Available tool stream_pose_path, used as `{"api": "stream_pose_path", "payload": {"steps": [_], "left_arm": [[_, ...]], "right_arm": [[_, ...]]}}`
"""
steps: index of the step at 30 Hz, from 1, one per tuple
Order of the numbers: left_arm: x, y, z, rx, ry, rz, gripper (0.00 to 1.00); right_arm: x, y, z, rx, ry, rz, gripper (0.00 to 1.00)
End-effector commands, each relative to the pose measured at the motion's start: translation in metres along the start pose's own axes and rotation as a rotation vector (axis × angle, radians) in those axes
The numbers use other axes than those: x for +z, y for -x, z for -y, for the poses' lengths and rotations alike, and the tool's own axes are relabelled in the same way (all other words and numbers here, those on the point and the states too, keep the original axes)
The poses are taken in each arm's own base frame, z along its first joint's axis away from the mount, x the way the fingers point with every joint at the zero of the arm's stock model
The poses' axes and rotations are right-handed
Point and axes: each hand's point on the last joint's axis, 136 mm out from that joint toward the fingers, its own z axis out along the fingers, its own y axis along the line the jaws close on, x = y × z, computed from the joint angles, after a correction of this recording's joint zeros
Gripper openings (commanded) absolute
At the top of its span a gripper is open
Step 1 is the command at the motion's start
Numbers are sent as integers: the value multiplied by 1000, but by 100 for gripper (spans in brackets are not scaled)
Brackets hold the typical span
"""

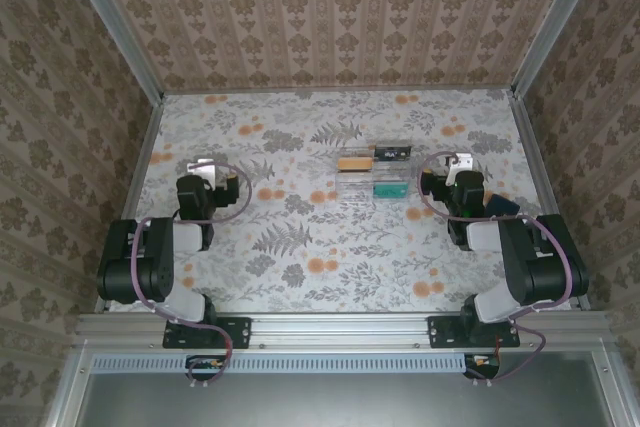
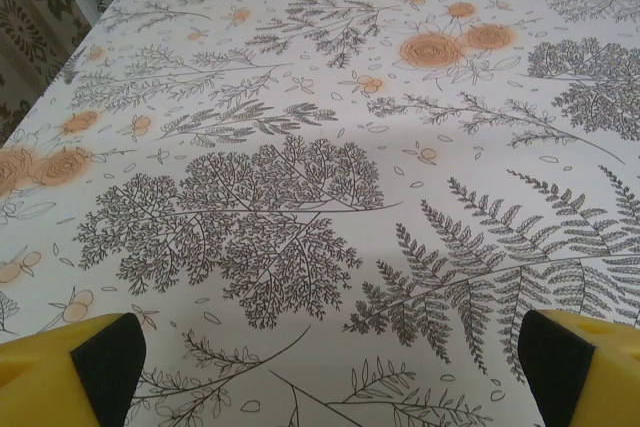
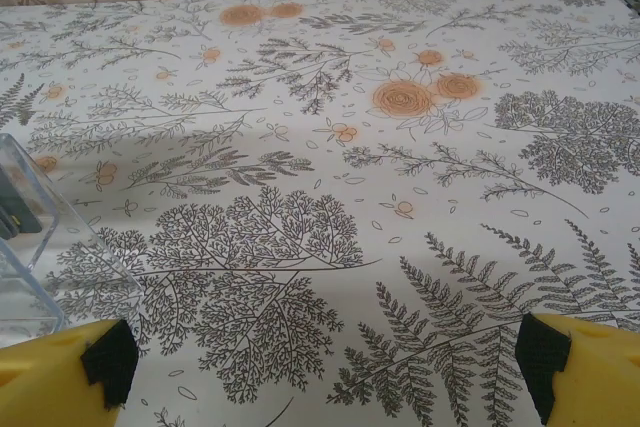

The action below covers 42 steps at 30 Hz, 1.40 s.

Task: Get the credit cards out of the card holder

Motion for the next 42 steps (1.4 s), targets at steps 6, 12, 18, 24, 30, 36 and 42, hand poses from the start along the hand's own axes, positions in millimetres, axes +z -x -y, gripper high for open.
{"api": "stream_pose_path", "payload": {"steps": [6, 12, 18, 24, 30, 36, 42], "left_arm": [[3, 17, 1, 19, 3, 50, 100], [4, 16, 1, 15, -5, 47, 100], [4, 16, 0, 14, -7, 47, 100], [4, 16, 1, 10, -12, 47, 100], [2, 24, -5, -2, 5, 56, 100], [-22, 75, -17, -54, 58, -5, 100], [-58, 111, -36, -373, 138, -143, 100]], "right_arm": [[4, 13, 5, -6, -26, 40, 100], [5, 13, 5, -6, -26, 39, 100], [4, 12, 4, -6, -25, 39, 100], [4, 13, 4, -5, -25, 41, 100], [3, 15, 5, -2, -26, 47, 100], [-17, 57, 19, 50, -114, -34, 100], [-54, 87, 50, 331, -292, -77, 100]]}}
